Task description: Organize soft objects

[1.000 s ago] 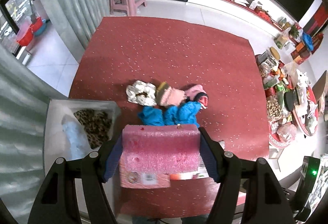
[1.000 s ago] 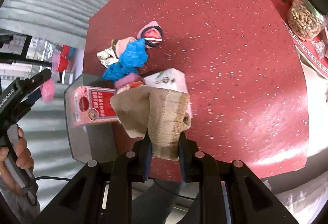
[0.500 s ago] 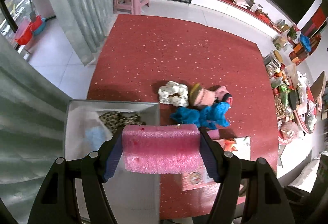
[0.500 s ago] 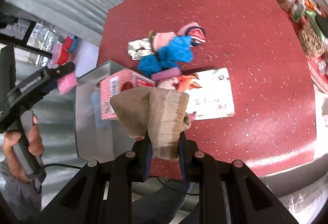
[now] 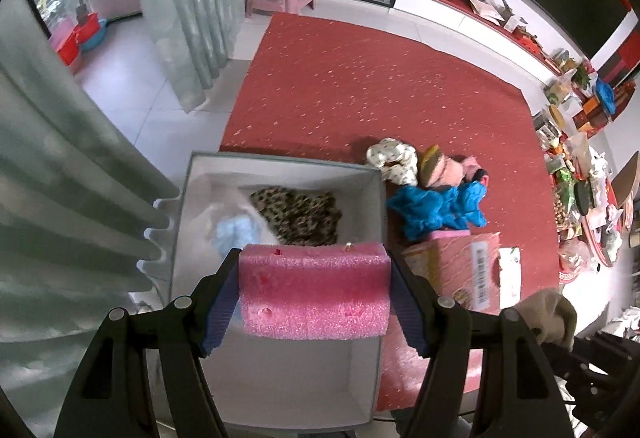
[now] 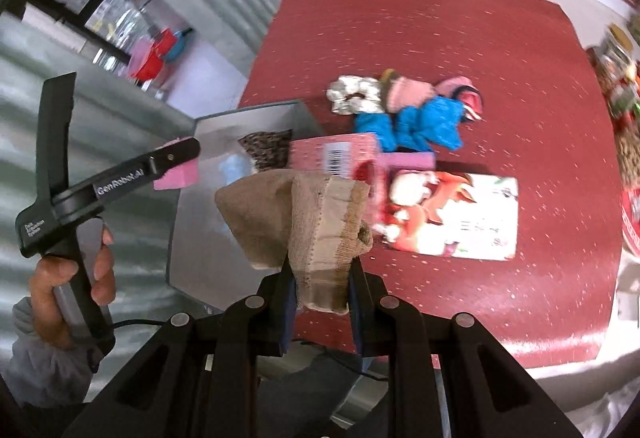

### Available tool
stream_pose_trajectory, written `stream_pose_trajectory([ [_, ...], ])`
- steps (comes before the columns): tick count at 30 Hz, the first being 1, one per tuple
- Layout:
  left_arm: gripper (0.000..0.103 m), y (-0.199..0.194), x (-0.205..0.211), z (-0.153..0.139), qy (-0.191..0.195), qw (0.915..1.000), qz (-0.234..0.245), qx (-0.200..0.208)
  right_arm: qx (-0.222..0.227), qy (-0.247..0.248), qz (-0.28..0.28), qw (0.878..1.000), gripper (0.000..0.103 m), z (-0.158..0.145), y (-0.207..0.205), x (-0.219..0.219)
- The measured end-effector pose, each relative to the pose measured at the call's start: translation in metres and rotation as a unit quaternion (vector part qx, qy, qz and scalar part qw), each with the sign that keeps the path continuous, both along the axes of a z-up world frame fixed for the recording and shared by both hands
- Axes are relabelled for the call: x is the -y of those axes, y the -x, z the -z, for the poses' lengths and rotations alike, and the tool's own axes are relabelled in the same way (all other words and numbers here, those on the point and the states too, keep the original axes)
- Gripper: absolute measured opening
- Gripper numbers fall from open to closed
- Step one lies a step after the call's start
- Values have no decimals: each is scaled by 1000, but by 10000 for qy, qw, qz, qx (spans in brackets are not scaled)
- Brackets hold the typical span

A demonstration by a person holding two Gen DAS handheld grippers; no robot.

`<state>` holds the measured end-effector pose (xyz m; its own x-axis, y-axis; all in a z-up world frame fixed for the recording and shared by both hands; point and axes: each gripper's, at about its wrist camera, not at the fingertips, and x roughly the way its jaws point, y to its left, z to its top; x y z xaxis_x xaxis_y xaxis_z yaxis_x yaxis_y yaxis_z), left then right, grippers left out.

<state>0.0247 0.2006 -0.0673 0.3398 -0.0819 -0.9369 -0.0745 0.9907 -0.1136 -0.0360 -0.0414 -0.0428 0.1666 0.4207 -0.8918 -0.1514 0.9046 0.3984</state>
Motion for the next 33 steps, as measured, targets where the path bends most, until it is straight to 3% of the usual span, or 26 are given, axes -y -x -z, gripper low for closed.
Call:
stream_pose_trajectory([
  [16, 73, 35, -49, 17, -268, 9988, -389, -112, 197, 152, -1067, 9940, 23, -4, -10, -87],
  [33, 73, 49, -66, 35, -284, 9974, -592, -313, 64, 204, -1491, 9886, 23, 6, -25, -128],
])
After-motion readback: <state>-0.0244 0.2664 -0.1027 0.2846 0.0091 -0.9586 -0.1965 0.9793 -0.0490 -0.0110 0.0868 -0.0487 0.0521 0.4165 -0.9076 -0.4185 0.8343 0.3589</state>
